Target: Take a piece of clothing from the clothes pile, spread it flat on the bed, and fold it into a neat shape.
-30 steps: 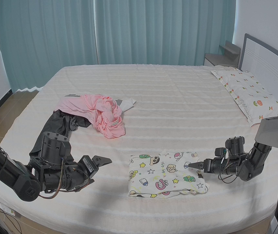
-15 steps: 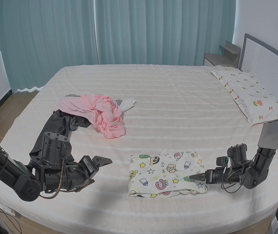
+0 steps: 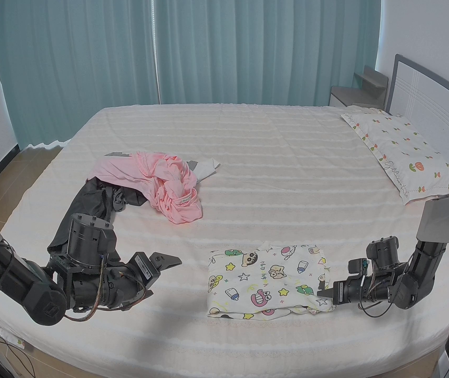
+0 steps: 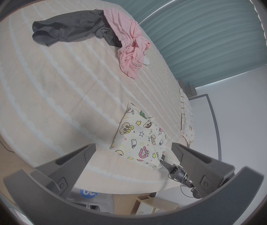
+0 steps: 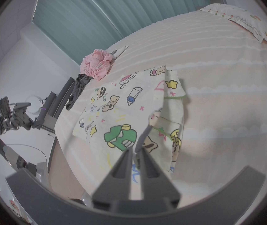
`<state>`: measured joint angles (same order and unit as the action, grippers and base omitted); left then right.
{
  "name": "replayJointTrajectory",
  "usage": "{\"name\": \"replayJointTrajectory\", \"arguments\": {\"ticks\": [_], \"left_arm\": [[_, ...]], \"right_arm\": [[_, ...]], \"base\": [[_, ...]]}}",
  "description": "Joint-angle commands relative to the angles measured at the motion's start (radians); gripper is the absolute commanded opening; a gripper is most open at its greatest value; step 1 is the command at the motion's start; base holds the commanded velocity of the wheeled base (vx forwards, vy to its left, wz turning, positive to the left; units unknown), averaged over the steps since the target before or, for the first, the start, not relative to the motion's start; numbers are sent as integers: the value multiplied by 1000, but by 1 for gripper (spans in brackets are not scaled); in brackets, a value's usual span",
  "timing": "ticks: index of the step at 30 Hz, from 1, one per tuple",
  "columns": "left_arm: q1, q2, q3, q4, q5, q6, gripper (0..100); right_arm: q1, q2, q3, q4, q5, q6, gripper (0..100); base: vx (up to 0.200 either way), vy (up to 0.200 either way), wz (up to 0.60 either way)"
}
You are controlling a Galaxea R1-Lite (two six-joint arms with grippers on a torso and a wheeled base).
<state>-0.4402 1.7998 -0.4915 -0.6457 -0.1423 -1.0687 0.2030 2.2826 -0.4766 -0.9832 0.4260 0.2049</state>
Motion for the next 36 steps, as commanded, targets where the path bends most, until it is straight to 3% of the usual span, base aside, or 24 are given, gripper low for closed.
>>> {"name": "replayJointTrajectory", "arguments": {"ticks": [1,6,14,27,28,36], "left_arm": [[0,1,1,0,0,0,100],[0,1,1,0,3,0,100],[0,1,1,1,3,0,100],[0,7,-1,0,3,0,100],[0,9,-1,0,3,1,100],[-2,3,-30,3,38,4,100]], "right_arm": [[-16,-2,21,6,0,-28,0],[-30,-25,26,37,0,-42,0],[-62,-66,-10,247,0,-180,0],[-62,-69,-10,268,0,-196,0],[-62,-67,-10,274,0,-200,100],[-68,-87,-7,274,2,-226,100]], "base": [[0,0,0],[0,0,0],[0,0,0],[0,0,0],[0,0,0],[0,0,0]]}}
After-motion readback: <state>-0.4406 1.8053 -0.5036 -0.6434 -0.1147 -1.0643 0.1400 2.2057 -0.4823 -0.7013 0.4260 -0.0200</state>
